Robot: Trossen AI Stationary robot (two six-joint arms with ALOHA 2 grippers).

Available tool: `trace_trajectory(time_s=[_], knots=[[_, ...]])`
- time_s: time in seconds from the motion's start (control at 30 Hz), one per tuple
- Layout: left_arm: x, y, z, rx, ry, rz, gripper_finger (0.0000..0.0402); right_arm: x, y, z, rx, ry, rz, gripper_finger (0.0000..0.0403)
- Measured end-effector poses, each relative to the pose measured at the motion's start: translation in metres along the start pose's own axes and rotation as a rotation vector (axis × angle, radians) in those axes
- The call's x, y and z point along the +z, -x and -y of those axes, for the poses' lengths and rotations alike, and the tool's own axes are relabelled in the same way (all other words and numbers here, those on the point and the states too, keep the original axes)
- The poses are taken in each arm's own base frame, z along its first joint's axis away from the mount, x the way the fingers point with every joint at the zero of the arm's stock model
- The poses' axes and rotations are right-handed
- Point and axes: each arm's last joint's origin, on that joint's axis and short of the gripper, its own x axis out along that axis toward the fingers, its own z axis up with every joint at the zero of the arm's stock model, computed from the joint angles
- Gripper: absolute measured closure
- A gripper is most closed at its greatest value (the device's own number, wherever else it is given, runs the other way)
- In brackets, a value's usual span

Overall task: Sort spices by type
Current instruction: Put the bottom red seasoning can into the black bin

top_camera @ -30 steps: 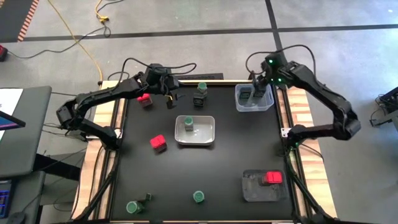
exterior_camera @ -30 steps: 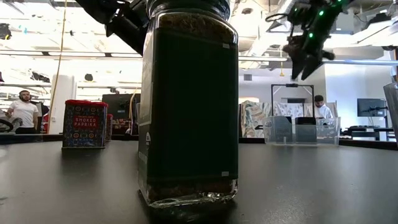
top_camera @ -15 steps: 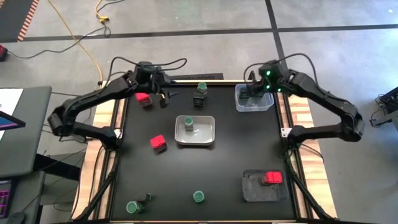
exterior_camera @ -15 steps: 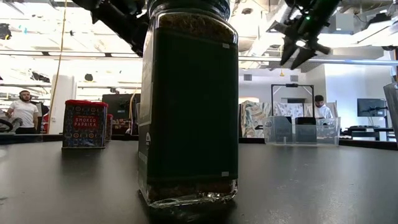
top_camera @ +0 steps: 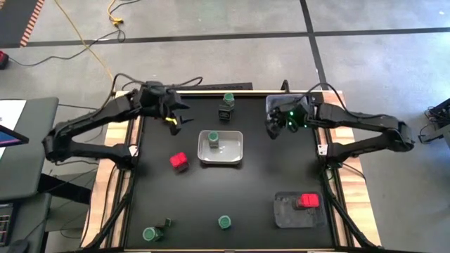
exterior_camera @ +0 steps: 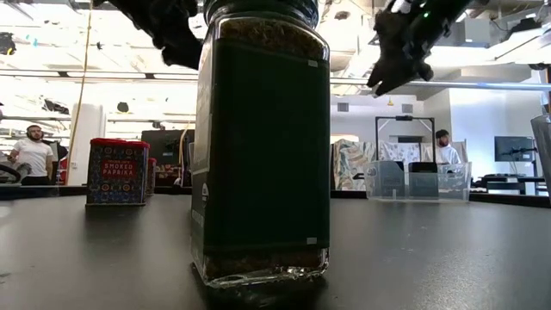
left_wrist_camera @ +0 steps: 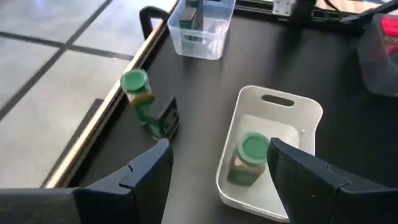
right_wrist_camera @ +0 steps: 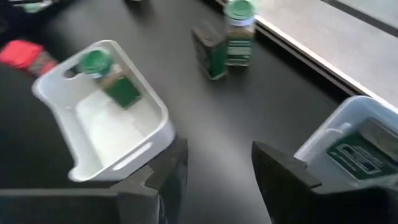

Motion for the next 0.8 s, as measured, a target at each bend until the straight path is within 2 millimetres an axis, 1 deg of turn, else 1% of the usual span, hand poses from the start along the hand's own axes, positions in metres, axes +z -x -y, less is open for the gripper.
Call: trace_trajectory(time_s=[0.1, 0.2, 0.33, 0.4, 0.47, 0.6, 0.73, 0.8], knots=[[-0.021, 0.001, 0.01, 0.036, 0.076, 0.042, 0.0152, -0.004, 0.012, -0.008, 0.049, 0.021, 0.018, 0.0208], [-0.04, 0.006, 0.021, 0.023, 0.136, 0.122, 0.0152, -0.011, 0.026, -0.016, 0.099, 0.037, 0.009, 0.0217], [-0.06, 0.014, 0.034, 0.032, 0.206, 0.198, 0.0152, -0.022, 0.042, -0.025, 0.128, 0.094, 0.001, 0.0225], [-0.066, 0.018, 0.041, 0.062, 0.23, 0.221, 0.0152, -0.027, 0.047, -0.029, 0.13, 0.118, 0.017, 0.0228], [-0.071, 0.021, 0.048, 0.072, 0.226, 0.228, 0.0152, -0.032, 0.047, -0.033, 0.138, 0.131, 0.036, 0.0231], [-0.079, 0.021, 0.062, 0.049, 0.183, 0.213, 0.0152, -0.043, 0.038, -0.039, 0.17, 0.122, 0.047, 0.0232], [-0.081, 0.019, 0.069, 0.018, 0.163, 0.199, 0.0152, -0.052, 0.025, -0.042, 0.174, 0.122, 0.042, 0.0233], [-0.082, 0.018, 0.071, 0.008, 0.161, 0.192, 0.0152, -0.054, 0.022, -0.042, 0.173, 0.109, 0.042, 0.0233]])
